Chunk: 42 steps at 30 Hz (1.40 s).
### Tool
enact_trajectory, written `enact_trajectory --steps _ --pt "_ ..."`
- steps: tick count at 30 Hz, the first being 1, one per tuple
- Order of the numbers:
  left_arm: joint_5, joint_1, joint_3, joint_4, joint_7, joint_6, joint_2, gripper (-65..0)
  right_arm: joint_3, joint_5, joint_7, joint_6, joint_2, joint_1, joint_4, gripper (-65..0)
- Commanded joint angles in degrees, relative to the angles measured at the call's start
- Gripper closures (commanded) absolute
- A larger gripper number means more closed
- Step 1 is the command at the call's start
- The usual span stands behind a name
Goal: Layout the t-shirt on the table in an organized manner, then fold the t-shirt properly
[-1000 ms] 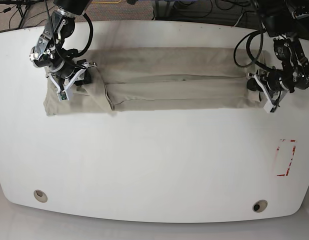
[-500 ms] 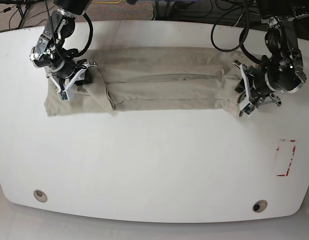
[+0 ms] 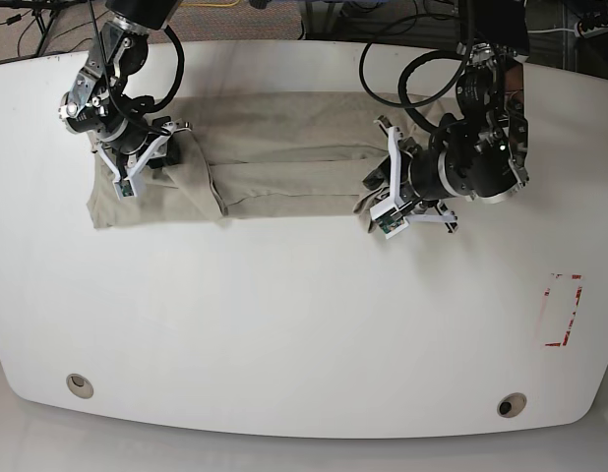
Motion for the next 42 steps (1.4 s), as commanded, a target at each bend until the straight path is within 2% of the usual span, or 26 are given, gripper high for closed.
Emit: enact_trajectory --steps 1,7,17,19,23,27,33,36,40,42 --pt "1.5 -1.9 1.2 0.4 -0.8 -0.1 2.1 -6.9 0.0 -1.2 -1.3 -0.3 0.3 0.2 0.4 -17.3" --pt "4.0 -2.4 3.6 0.3 -0.8 -0.1 4.8 -6.9 0.0 -1.2 -1.3 -0.3 0.3 0.2 0.4 -17.3" --pt "6.9 -2.4 6.7 0.3 -0.8 -0.1 4.8 -7.8 0.0 -1.1 -1.3 -0.3 0.4 0.2 0.4 -17.3" --pt "7.0 -2.4 7.0 0.3 -0.8 -0.1 4.8 -10.8 0.0 -1.1 -1.3 -0.3 0.4 0.2 0.4 -17.3" --pt "7.3 -2.5 6.9 0.3 -0.8 -0.1 5.8 -25.1 0.0 -1.0 -1.3 -0.3 0.4 0.2 0.4 -17.3" --pt "6.9 -3.6 7.0 0.5 -0.8 -0.1 7.6 -35.7 0.0 -1.0 -1.3 -0.3 0.4 0.2 0.4 -17.3" --pt "3.2 -5.3 8.6 0.7 -0.8 -0.1 11.0 -37.5 -0.1 -1.0 -1.3 -0.3 0.4 0.2 0.4 -17.3" --pt "0.3 -6.5 8.3 0.9 -0.8 -0.1 10.8 -37.4 -0.1 -1.0 -1.3 -0.3 0.4 0.2 0.4 -17.3" --pt "1.0 -6.9 3.7 0.5 -0.8 -0.1 8.4 -37.4 -0.1 -1.0 -1.4 -0.3 0.4 0.2 0.4 -17.3" --pt "0.8 -6.7 -0.9 0.3 -0.8 -0.1 5.5 -37.4 -0.1 -1.0 -1.4 -0.3 0.4 0.2 0.4 -17.3"
